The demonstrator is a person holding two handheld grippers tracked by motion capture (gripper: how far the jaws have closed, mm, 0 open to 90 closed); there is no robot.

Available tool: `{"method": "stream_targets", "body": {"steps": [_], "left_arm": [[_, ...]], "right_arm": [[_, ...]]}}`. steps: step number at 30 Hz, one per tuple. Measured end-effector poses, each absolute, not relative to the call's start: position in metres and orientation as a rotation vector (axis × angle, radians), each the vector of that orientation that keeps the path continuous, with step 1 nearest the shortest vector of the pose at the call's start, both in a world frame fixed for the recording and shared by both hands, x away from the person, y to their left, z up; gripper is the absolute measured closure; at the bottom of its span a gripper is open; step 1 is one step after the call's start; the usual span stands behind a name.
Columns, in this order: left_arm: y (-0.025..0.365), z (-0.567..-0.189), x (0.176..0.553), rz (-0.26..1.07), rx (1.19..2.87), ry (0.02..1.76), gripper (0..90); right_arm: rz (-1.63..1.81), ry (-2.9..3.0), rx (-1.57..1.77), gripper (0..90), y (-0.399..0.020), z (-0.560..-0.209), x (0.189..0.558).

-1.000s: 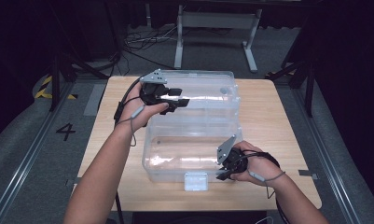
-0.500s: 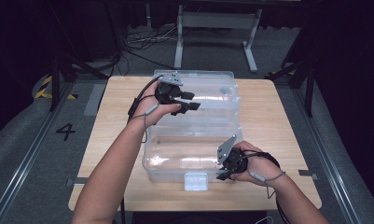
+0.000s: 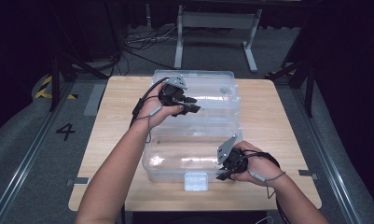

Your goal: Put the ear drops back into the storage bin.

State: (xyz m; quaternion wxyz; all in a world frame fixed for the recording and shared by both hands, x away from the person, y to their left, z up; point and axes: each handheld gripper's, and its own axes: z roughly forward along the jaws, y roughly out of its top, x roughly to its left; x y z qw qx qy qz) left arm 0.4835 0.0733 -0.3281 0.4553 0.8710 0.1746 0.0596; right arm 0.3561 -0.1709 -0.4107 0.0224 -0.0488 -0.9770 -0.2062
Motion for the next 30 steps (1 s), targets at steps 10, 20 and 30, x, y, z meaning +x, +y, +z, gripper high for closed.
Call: {"method": "stream_targets", "body": {"steps": [10,20,30], "left_arm": [[0.073,-0.333,0.488,0.097,2.103,0.458,77.1],[0.072,-0.331,0.484,0.111,2.129,0.422,81.9],[0.070,-0.325,0.472,0.141,2.160,0.387,83.1]], "right_arm": [[-0.643,-3.019,-0.155,80.3,-0.171,-0.411,0.357],[-0.647,-3.019,-0.155,80.3,-0.172,-0.412,0.357],[-0.648,-3.021,-0.151,80.3,-0.171,-0.412,0.357]]}}
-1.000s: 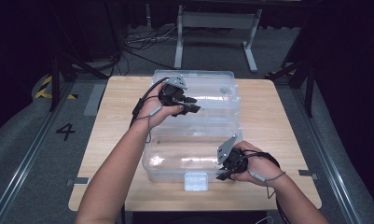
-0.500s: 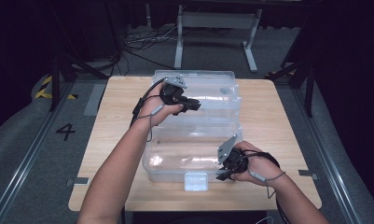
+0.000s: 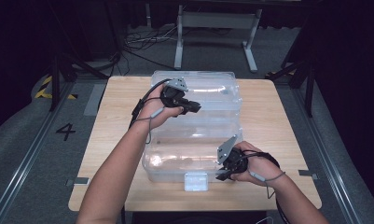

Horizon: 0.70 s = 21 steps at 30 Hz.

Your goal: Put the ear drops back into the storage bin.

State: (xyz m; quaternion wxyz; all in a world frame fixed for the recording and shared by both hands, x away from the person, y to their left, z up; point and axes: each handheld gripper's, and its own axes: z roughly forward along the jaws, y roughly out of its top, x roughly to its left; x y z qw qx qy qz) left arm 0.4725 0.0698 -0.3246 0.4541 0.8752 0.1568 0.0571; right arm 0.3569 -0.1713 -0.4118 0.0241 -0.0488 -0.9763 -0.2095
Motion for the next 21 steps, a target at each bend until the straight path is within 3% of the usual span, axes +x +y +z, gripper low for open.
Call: {"method": "stream_targets", "body": {"steps": [21], "left_arm": [[0.068,-0.315,0.443,0.149,2.196,0.349,83.9]], "right_arm": [[-0.662,-3.019,-0.177,80.3,-0.172,-0.412,0.356]]}}
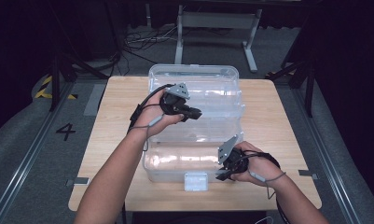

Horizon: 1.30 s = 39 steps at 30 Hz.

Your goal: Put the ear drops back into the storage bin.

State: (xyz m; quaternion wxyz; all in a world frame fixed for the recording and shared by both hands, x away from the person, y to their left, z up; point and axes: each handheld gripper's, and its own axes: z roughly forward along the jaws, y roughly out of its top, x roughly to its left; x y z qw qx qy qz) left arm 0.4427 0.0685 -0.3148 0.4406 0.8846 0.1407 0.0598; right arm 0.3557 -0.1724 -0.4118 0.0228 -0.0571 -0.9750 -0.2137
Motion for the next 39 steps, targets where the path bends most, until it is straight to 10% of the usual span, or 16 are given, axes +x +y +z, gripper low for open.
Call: {"method": "stream_targets", "body": {"steps": [39], "left_arm": [[0.073,-0.326,0.389,0.178,2.155,0.325,83.9]], "right_arm": [[-0.668,-3.055,-0.203,81.1,-0.174,-0.409,0.351]]}}
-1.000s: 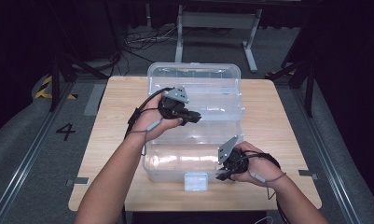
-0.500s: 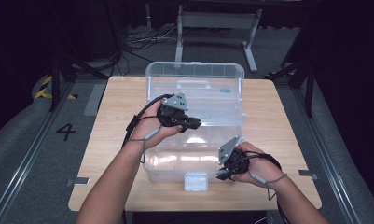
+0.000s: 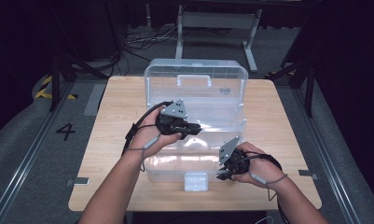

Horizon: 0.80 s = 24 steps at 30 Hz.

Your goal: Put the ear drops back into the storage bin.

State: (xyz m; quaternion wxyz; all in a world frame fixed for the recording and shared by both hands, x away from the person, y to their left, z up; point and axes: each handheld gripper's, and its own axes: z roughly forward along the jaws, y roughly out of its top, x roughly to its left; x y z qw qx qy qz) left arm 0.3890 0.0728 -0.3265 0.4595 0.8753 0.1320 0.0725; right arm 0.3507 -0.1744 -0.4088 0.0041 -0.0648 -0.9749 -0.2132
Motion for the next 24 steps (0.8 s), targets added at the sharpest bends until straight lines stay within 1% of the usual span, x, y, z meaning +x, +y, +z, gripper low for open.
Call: {"method": "stream_targets", "body": {"steps": [6,24], "left_arm": [[0.072,-0.329,0.380,0.205,2.168,0.320,83.4],[0.071,-0.333,0.371,0.183,2.168,0.332,83.1]], "right_arm": [[-0.667,-3.058,-0.208,81.1,-0.174,-0.409,0.350],[-0.642,-3.137,-0.196,80.8,-0.172,-0.406,0.342]]}}
